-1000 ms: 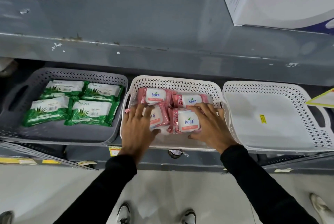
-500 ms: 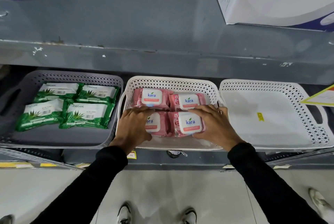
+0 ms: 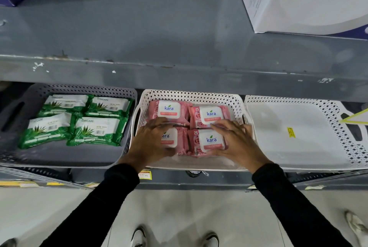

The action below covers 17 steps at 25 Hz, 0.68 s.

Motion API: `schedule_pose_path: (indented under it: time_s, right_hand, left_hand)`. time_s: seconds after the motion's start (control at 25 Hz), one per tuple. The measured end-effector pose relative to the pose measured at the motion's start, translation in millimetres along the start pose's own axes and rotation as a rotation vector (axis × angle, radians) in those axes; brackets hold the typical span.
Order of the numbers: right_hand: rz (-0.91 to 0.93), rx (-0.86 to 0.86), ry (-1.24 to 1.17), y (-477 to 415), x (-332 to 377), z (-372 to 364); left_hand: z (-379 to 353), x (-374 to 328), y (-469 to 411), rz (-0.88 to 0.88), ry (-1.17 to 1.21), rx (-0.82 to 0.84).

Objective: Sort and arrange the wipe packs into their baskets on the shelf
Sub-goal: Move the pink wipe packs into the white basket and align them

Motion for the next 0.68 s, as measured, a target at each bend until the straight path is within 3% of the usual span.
schedule_pose_path:
  time_s: [0.16, 0.4, 0.68]
  right_hand:
    - [0.017, -0.217, 0.035, -23, -7, 17]
    - [0.013, -0.072, 0.025, -55, -18, 9]
    - [-0.054, -0.105, 0.047, -55, -16, 4]
  left_hand:
    - [5, -12, -20, -0.077, 0.042, -0.186]
    - [1, -15, -55, -0.096, -0.086, -0.205]
    - [-8, -8, -62, -0.086, -0.048, -0.202]
Point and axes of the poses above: each hand's wrist, its own y-axis away from the middle knuckle, its own z-axis out of the back of the hand, x = y × z, the point moved 2 cm from there along -y, towards the middle knuckle, and after that the axes turned 10 degrees about z, right-handed, at the moved point
